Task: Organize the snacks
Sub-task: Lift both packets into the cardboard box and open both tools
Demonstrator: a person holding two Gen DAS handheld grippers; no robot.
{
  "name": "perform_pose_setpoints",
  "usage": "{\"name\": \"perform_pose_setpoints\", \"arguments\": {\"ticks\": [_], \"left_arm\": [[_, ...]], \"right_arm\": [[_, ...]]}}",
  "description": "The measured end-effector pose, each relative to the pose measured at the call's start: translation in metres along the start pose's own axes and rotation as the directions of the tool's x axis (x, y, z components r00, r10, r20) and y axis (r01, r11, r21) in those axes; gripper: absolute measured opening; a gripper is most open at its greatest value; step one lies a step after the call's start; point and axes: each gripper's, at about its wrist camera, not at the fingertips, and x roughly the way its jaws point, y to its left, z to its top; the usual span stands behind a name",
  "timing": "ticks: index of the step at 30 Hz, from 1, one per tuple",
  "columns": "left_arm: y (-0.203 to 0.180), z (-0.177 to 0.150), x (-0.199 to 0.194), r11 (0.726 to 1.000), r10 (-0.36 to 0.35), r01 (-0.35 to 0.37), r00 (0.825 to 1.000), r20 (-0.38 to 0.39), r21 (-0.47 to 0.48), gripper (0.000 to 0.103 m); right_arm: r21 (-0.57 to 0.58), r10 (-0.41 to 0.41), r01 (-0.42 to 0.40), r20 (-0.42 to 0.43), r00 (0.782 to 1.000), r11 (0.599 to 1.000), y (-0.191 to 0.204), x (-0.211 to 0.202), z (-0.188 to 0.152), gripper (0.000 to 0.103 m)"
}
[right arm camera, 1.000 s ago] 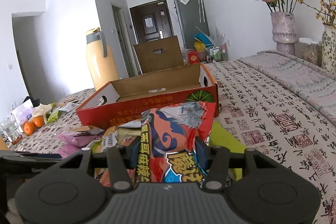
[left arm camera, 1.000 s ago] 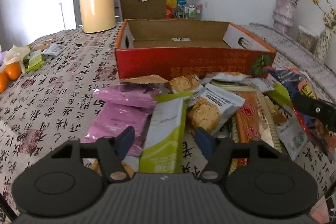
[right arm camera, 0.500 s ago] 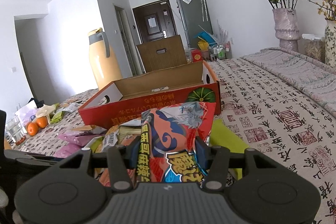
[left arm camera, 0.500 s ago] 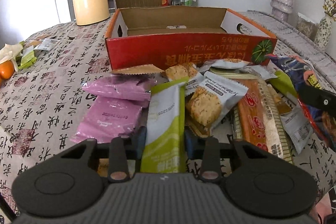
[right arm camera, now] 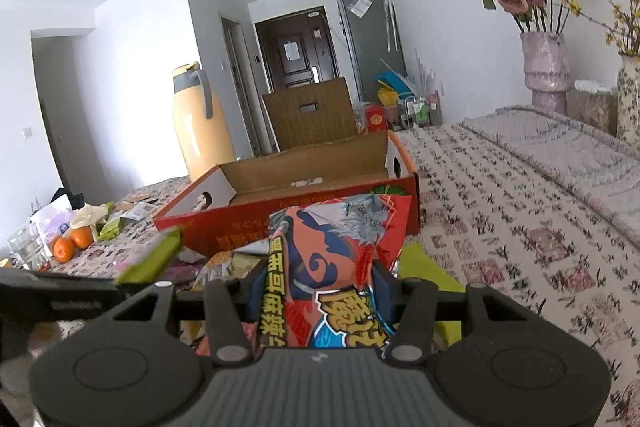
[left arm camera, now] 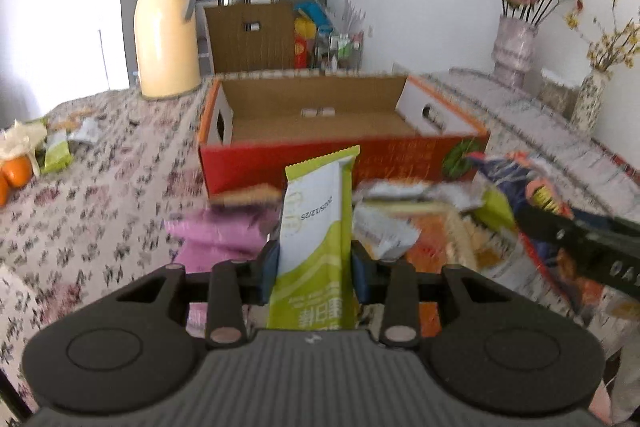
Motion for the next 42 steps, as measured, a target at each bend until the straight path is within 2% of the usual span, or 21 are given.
{"name": "perform_pose_setpoints", "arguments": {"ticks": [6,16,26,34,42], "left_arm": [[-0.004,0.031,-0.007,1.0,0.002,-0.001,0.997,0.072,-0.011,0.037],[-0.002,0.089,0.015,0.999,0.036,-0.032,0.992,0.125,-0.039,0.037],[0.009,0.136,0.07,0.995,0.067,-0.058,0.992,0.108,-0.086,0.037],[0.024,0.14,0.125,0.987,0.095,-0.088,0.994,0.045,-0.135,0.037],[0.038,0.128,0.148,0.982,0.096,-0.092,0.995,0.018,-0.162,0.037]], "right_arm": [[-0.042,-0.003,0.005,0.046,0.999,0.999,0.005,0.005,0.023,0.051],[-0.083,0.004,0.005,0.107,0.994,0.997,0.014,0.039,0.082,0.051],[-0.073,-0.032,0.037,0.066,0.997,0.997,0.018,0.109,0.128,0.051],[-0.053,-0.105,0.102,-0.049,0.993,0.993,0.009,0.176,0.127,0.051],[-0.071,-0.105,0.1,-0.078,0.991,0.992,0.006,0.197,0.105,0.051]]}}
